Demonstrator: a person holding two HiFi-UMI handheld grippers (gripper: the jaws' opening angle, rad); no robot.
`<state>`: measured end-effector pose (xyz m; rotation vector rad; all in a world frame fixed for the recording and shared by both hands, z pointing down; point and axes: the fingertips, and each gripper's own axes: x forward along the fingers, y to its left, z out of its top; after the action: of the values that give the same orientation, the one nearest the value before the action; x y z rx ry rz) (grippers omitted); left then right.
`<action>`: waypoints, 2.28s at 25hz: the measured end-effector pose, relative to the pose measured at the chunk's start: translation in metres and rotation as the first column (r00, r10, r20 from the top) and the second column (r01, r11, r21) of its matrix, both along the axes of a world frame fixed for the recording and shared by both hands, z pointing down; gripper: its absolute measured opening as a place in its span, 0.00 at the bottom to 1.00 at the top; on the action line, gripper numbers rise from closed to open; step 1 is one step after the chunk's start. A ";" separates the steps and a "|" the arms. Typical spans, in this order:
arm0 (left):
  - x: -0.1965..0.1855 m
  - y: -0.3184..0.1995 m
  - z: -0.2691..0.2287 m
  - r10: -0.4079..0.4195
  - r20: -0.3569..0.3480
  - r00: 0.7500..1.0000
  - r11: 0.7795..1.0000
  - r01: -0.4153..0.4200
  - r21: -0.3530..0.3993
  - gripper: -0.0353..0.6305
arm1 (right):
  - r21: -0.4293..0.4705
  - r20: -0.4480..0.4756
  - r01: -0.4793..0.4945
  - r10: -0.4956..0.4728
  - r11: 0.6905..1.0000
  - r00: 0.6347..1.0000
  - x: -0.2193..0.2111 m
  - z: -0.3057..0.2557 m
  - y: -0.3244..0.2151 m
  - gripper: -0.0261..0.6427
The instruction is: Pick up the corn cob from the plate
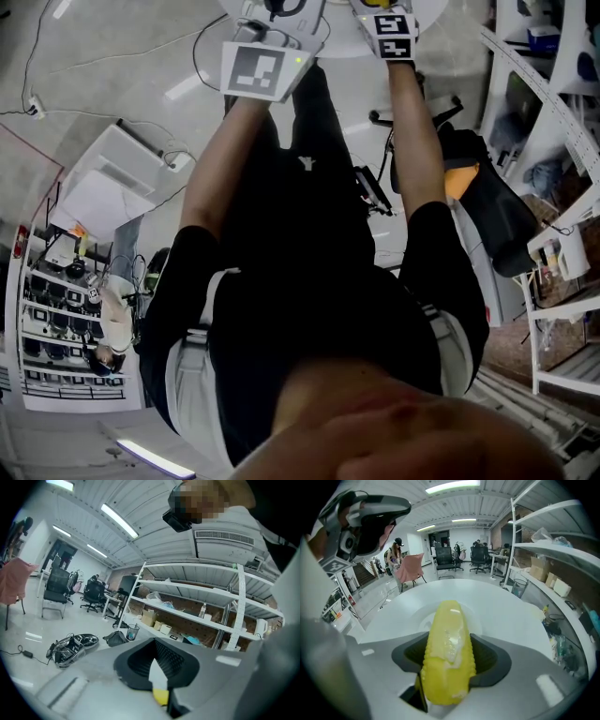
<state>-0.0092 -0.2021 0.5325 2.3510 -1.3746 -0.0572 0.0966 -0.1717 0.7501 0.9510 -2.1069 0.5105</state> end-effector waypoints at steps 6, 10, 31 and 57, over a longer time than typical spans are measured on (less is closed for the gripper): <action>0.004 0.003 -0.007 0.006 0.008 1.000 1.000 -0.006 0.015 0.05 | 0.004 0.036 -0.067 0.067 0.998 0.997 0.004 -0.010 -0.001 0.43; 0.003 0.006 -0.016 0.002 0.011 1.000 1.000 -0.002 0.021 0.06 | 0.014 0.049 -0.098 0.097 0.995 0.994 0.006 -0.020 -0.001 0.43; -0.005 0.023 -0.107 -0.021 0.009 1.000 0.991 0.020 0.129 0.05 | 0.152 0.229 -0.282 0.244 0.947 0.943 -0.004 -0.140 -0.005 0.43; 0.017 0.044 -0.183 -0.002 -0.008 1.000 0.978 0.004 0.210 0.05 | 0.323 0.407 -0.419 0.275 0.849 0.871 0.023 -0.293 0.012 0.43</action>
<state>0.0080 -0.1578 0.3493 2.5169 -1.4301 -0.2234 0.1201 -0.1598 0.4573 1.6118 -2.4183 0.4569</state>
